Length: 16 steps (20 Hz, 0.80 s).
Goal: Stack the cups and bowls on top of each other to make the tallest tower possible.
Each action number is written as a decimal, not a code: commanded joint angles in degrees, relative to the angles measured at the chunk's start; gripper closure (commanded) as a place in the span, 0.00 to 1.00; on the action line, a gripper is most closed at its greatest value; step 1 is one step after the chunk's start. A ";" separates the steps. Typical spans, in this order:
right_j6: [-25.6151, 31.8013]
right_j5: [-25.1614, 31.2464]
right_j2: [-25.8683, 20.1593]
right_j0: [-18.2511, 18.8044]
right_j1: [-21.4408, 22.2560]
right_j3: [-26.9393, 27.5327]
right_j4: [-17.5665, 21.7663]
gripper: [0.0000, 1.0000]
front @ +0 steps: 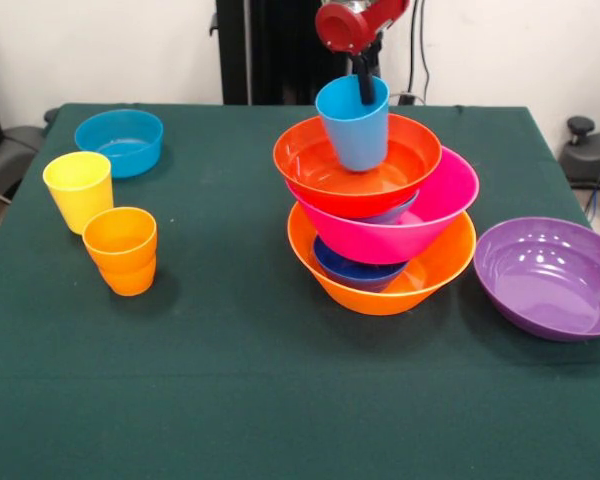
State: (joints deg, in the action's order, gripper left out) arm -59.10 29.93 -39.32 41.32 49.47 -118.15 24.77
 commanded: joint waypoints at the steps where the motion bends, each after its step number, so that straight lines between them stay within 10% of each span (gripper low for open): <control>1: -3.72 -1.87 2.50 -1.62 -3.26 4.20 4.95 1.00; 11: -3.65 -1.43 3.93 -1.66 -3.56 4.77 6.46 1.00; 12: -3.72 -0.96 4.21 -1.82 -3.36 4.78 6.62 0.00; 16: -3.78 -0.50 3.96 -1.54 -2.98 4.36 6.25 0.00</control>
State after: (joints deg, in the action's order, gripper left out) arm -59.10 29.94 -38.66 41.36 47.38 -115.80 25.92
